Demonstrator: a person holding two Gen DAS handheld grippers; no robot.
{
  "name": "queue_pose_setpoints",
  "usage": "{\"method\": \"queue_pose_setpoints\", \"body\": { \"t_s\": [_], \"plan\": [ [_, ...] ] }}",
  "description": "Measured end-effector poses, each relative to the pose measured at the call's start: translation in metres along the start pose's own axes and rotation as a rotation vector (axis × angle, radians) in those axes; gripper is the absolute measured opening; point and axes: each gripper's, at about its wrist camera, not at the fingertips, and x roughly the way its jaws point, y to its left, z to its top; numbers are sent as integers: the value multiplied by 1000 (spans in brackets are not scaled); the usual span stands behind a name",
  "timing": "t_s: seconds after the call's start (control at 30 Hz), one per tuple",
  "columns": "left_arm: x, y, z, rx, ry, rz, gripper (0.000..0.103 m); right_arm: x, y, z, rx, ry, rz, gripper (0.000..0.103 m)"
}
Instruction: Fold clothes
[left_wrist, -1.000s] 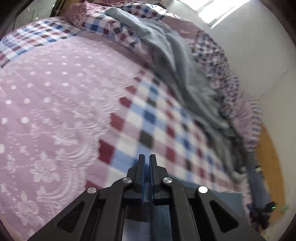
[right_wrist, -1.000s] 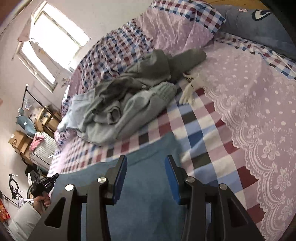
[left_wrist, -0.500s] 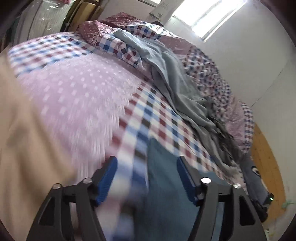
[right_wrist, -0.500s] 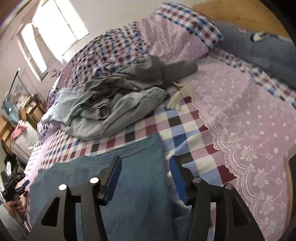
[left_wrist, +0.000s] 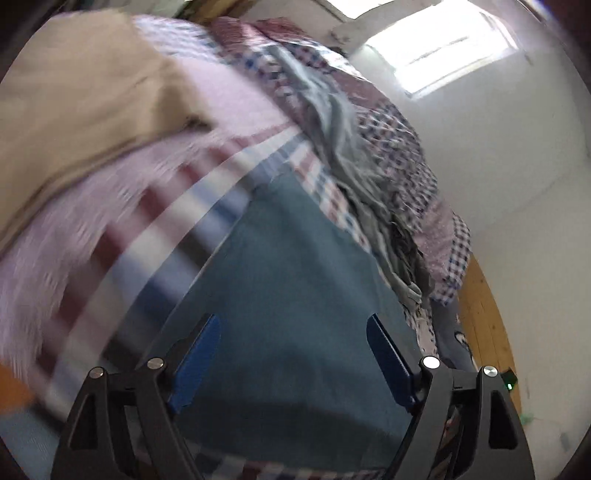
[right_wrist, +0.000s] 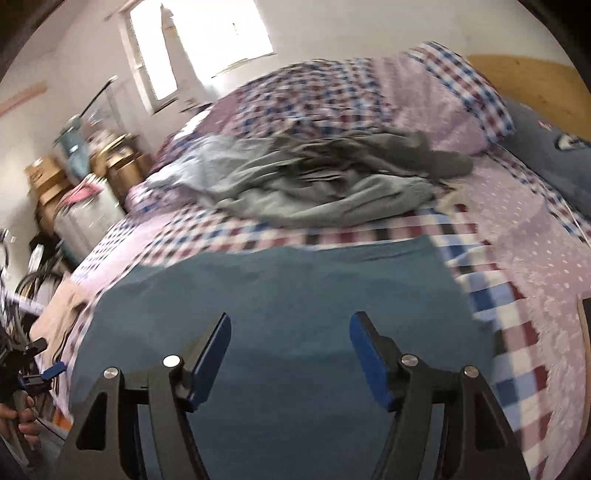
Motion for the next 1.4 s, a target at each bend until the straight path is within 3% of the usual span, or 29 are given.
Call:
{"method": "queue_pose_setpoints", "body": {
  "t_s": [0.2, 0.4, 0.57, 0.73, 0.87, 0.93, 1.03, 1.1, 1.27, 1.4],
  "plan": [
    [-15, 38, -36, -192, -48, 77, 85, -6, 57, -37, -100, 49, 78, 72],
    [-20, 39, -43, -169, -97, 125, 85, -3, 92, -60, -146, 93, 139, 72],
    [-15, 47, -47, -152, -65, 225, 85, -6, 117, -75, -206, 101, 174, 73],
    [-8, 73, -48, -268, -54, 149, 85, -3, 137, -83, -260, 109, 194, 73],
    [-9, 84, -50, -332, -54, 9, 85, -4, 153, -89, -324, 91, 181, 73],
    [-6, 84, -49, -337, -30, -58, 85, -8, 163, -95, -366, 62, 166, 73],
    [-8, 87, -48, -339, -22, -95, 85, -17, 179, -103, -431, -26, 111, 73],
    [-8, 89, -47, -348, -17, -113, 79, -19, 191, -110, -480, -63, 82, 73],
    [-9, 93, -44, -372, -16, -154, 34, -11, 220, -132, -597, -39, 91, 73],
    [-14, 93, -41, -379, -40, -223, 18, -9, 248, -151, -715, -38, 109, 73]
  ]
}}
